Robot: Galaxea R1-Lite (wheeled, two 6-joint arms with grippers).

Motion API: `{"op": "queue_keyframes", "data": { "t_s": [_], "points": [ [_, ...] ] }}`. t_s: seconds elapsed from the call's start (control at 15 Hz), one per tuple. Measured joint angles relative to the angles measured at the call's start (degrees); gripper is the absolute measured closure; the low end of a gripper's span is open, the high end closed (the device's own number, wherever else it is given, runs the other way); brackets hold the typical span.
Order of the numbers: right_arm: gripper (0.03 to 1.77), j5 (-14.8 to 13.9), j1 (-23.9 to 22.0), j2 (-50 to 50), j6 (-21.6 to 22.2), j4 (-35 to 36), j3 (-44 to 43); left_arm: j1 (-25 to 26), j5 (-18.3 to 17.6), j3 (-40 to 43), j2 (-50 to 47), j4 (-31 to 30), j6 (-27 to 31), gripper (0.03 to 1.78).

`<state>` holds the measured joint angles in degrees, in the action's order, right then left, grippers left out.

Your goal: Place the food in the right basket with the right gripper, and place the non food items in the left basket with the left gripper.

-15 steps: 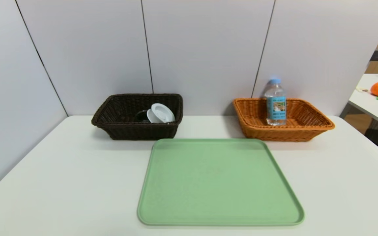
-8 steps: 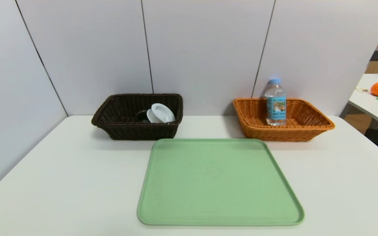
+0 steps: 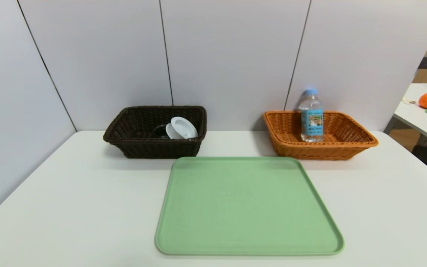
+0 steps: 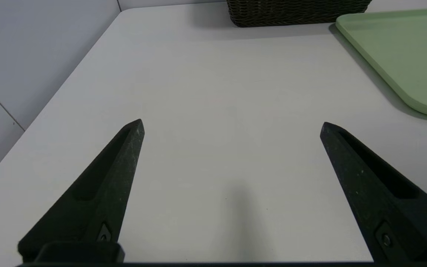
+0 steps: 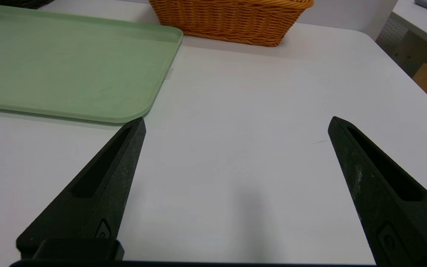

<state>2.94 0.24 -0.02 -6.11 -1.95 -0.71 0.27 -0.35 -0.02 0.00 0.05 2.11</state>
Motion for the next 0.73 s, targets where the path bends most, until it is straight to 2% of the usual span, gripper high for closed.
{"op": "queue_keyframes", "data": {
  "t_s": [0.73],
  "points": [
    [0.10,-0.41,0.00,-0.02,0.51,-0.28,-0.26,0.04,0.05,0.02,0.00,0.05,0.00,0.12]
  ]
}}
